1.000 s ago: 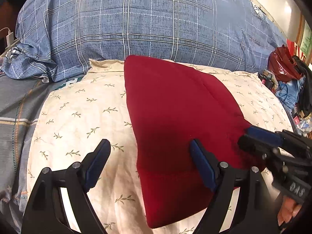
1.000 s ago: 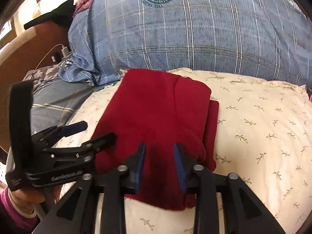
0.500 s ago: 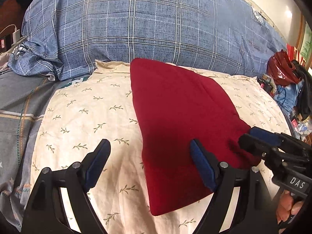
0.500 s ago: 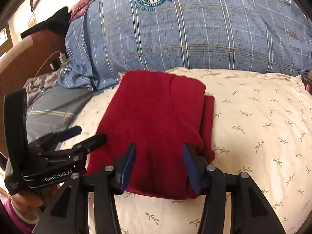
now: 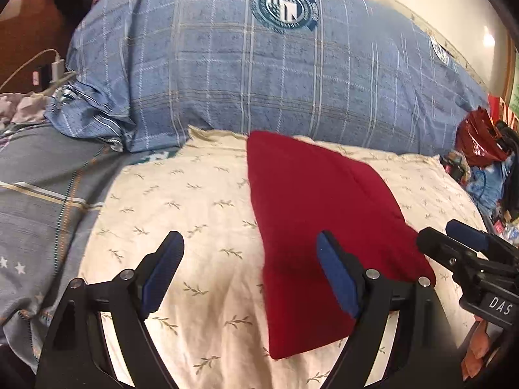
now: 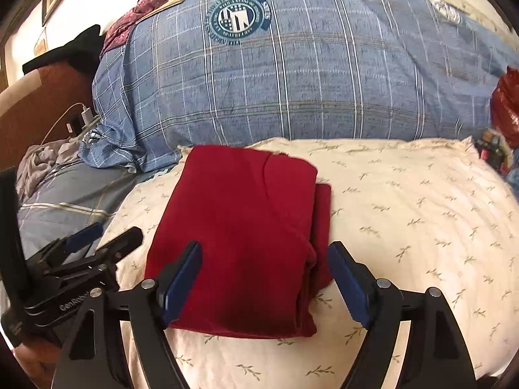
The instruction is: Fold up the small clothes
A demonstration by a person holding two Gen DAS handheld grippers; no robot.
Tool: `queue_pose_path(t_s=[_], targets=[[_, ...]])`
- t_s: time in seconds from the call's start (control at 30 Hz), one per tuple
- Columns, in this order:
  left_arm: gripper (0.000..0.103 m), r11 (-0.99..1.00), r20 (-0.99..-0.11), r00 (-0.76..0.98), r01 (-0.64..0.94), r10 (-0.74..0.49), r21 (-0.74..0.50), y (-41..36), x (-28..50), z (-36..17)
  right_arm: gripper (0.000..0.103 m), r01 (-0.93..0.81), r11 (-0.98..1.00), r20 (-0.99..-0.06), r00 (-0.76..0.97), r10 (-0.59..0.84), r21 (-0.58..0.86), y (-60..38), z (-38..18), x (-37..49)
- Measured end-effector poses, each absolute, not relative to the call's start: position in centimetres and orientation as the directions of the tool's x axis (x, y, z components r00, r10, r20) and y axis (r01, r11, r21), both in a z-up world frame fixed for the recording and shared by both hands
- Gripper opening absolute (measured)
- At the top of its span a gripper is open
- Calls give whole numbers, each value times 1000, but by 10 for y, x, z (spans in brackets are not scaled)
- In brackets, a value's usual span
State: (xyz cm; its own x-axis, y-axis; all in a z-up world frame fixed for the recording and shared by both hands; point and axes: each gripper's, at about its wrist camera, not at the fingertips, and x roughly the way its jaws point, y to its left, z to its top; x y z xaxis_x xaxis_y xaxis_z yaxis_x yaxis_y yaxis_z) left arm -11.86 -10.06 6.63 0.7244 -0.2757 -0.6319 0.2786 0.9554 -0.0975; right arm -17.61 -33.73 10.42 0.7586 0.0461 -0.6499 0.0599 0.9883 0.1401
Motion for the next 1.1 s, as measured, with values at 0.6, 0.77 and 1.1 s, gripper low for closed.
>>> queue_pose_path(t_s=[0.6, 0.77, 1.1], targets=[[84, 964, -599, 762, 252, -249, -79, -91, -126, 76, 86, 54, 997, -634, 773, -10, 51, -314, 103, -178], [84, 965, -599, 763, 253, -243, -69, -91, -125, 75, 89, 63, 996, -641, 768, -6, 67, -317, 103, -175], [84, 968, -602, 764, 239, -232, -70, -89, -121, 73, 89, 63, 995, -650, 760, 0, 73, -316, 101, -170]])
